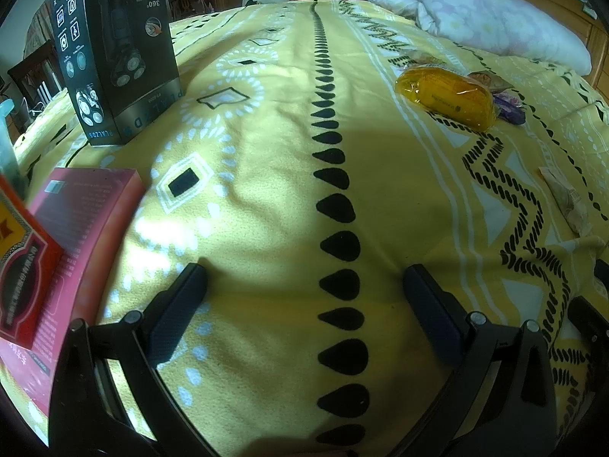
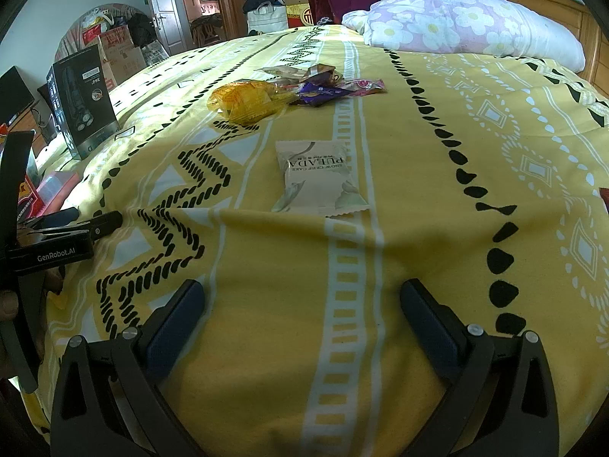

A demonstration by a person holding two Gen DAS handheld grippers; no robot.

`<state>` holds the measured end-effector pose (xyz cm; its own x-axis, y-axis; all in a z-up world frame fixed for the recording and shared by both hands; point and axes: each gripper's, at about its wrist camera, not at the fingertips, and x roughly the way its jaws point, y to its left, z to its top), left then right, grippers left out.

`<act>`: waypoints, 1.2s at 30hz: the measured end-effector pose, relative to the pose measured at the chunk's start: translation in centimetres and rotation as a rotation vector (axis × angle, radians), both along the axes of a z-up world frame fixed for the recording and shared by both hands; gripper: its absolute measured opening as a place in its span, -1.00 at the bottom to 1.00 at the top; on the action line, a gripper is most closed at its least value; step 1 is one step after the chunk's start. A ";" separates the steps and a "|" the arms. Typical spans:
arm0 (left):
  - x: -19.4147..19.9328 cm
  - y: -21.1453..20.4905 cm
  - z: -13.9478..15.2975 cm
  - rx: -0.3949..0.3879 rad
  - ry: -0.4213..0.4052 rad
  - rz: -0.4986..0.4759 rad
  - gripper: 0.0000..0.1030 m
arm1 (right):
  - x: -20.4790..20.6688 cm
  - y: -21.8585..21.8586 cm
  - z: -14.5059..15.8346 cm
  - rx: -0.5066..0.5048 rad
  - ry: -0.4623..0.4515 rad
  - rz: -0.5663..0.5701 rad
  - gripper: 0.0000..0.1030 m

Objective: Organize snacks
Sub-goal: 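Move both tools toward the snacks on the bedspread, then grasp the orange-yellow bag with the left tool while the right tool grasps the white PULADA packet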

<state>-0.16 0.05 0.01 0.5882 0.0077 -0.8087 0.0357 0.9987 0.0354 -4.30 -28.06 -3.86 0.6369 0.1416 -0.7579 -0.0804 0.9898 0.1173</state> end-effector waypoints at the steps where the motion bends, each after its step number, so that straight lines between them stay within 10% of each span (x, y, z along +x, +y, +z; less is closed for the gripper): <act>1: 0.0 0.1 0.0 -0.005 0.003 0.000 1.00 | 0.0 0.1 0.0 -0.005 -0.001 -0.001 1.00; 15: -1.7 0.4 1.7 -0.052 0.065 0.035 0.83 | 3.7 -0.7 4.7 -0.001 0.038 0.009 1.00; 21: 1.4 -1.3 6.2 -0.225 -0.001 0.015 0.70 | 8.9 -1.1 1.6 -0.054 0.168 0.031 0.57; 27: 8.2 -5.1 6.6 -0.337 0.011 0.034 0.77 | 8.1 -4.5 1.1 0.114 0.140 -0.008 -0.07; 36: 14.6 -10.0 4.0 -0.369 0.106 0.110 0.77 | 8.5 -4.8 0.7 0.140 0.143 -0.024 -0.08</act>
